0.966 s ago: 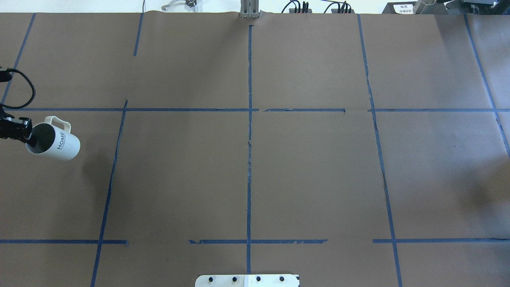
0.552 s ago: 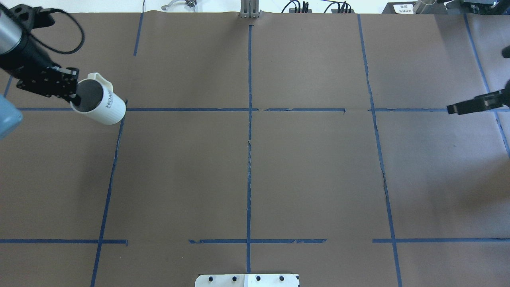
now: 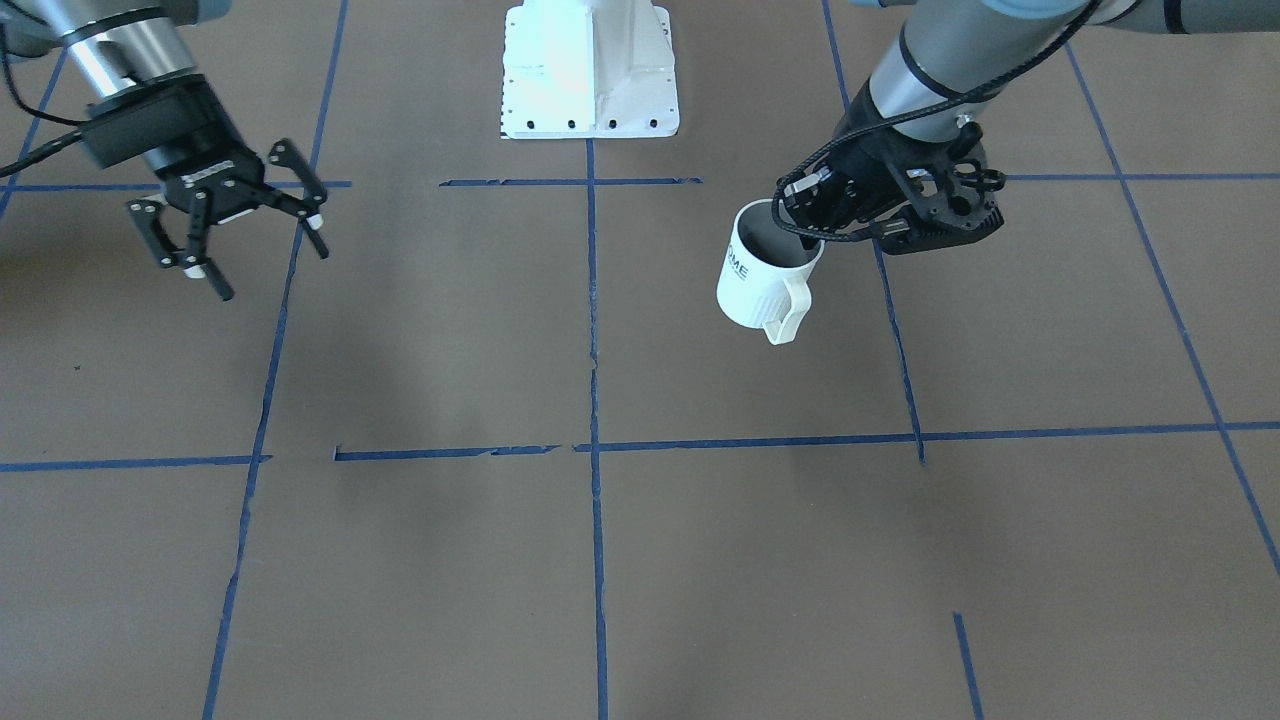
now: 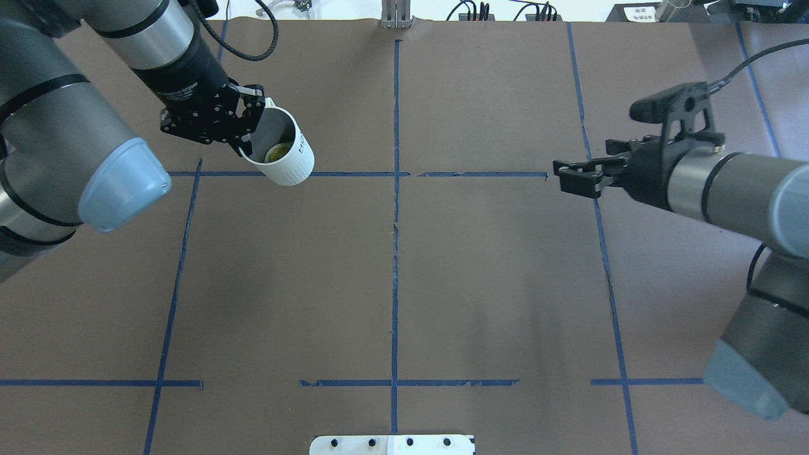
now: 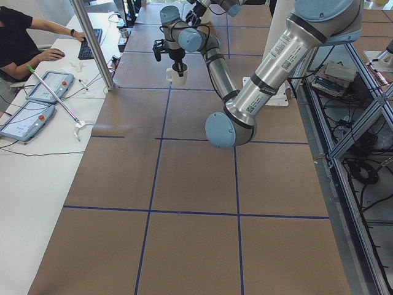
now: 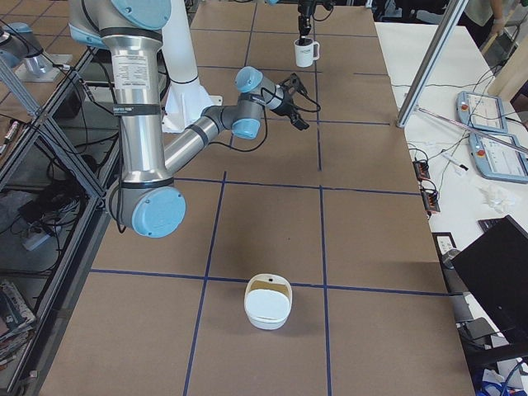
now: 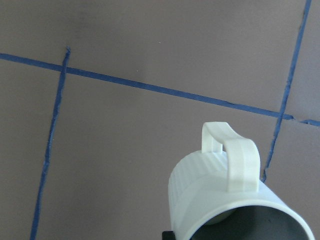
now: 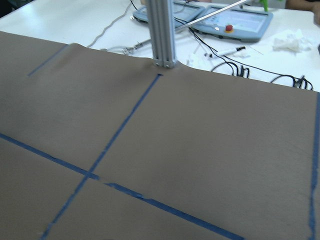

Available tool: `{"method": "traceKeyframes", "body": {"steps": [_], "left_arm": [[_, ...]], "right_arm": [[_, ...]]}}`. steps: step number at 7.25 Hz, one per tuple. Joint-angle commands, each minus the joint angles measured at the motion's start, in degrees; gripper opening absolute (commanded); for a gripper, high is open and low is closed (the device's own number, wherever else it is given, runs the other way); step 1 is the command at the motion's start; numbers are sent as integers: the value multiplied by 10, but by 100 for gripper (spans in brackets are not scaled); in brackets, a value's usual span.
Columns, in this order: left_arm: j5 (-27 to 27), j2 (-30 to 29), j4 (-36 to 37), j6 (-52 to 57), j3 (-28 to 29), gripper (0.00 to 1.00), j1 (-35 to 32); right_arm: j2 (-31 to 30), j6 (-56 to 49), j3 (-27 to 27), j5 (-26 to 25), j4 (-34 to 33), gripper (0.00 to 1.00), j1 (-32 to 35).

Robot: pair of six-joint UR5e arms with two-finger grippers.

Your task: Left arm hands cup to right arm to dump lemon

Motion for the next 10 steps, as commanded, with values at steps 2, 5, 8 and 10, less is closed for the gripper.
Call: {"method": "traceKeyframes", "body": {"steps": [2, 5, 8, 10], "left_arm": [[-3, -34, 1, -37, 35, 0, 3], [-4, -61, 2, -118, 37, 0, 39], [-10, -68, 5, -152, 24, 0, 74], [-10, -69, 5, -153, 23, 0, 91]], "right_arm": [[84, 23, -10, -324, -3, 100, -223], [187, 23, -106, -470, -1, 100, -289], [204, 9, -115, -489, -5, 99, -295], [204, 2, -130, -511, -3, 99, -298]]}}
